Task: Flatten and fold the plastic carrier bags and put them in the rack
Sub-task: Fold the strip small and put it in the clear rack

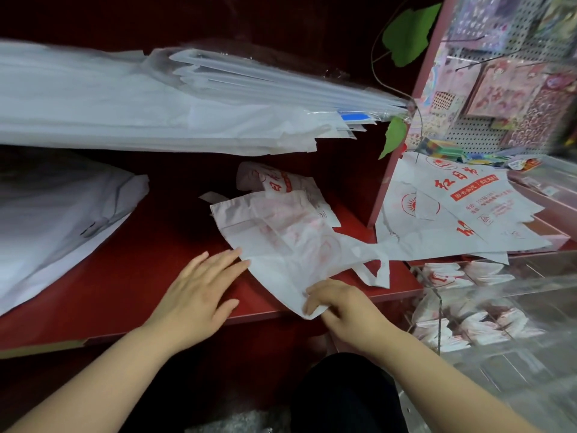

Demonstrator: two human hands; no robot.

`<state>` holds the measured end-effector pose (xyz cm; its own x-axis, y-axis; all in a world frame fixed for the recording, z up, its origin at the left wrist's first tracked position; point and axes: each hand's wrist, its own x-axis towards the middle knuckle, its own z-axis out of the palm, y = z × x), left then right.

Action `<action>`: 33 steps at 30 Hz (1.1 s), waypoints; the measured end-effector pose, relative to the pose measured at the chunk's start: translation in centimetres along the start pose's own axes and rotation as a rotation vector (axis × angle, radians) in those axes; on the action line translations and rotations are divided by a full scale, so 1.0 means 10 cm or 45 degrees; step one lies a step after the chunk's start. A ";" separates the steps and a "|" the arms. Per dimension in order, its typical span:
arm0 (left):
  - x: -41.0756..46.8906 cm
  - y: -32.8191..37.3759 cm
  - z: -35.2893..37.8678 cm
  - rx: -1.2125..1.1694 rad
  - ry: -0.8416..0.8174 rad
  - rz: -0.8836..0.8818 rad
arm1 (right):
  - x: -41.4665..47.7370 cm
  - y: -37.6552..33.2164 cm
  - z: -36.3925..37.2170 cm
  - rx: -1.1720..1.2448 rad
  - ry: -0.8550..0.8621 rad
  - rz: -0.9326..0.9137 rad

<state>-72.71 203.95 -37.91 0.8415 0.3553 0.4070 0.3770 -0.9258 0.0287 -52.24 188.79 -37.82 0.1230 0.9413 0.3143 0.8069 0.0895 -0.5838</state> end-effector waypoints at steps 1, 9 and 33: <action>0.05 0.04 0.00 0.030 -0.067 0.009 | -0.01 -0.01 0.01 0.017 -0.017 0.018; 0.22 0.20 0.06 0.033 -0.477 -0.081 | -0.14 0.01 -0.12 -0.231 0.143 -0.144; -0.02 0.69 -0.05 -0.341 -0.174 -0.650 | 0.44 -0.29 0.27 -0.414 0.383 0.610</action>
<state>-70.43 197.39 -37.37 0.6283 0.7614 0.1600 0.6516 -0.6273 0.4265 -55.62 193.58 -36.76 0.6310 0.7159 0.2988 0.7503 -0.4652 -0.4697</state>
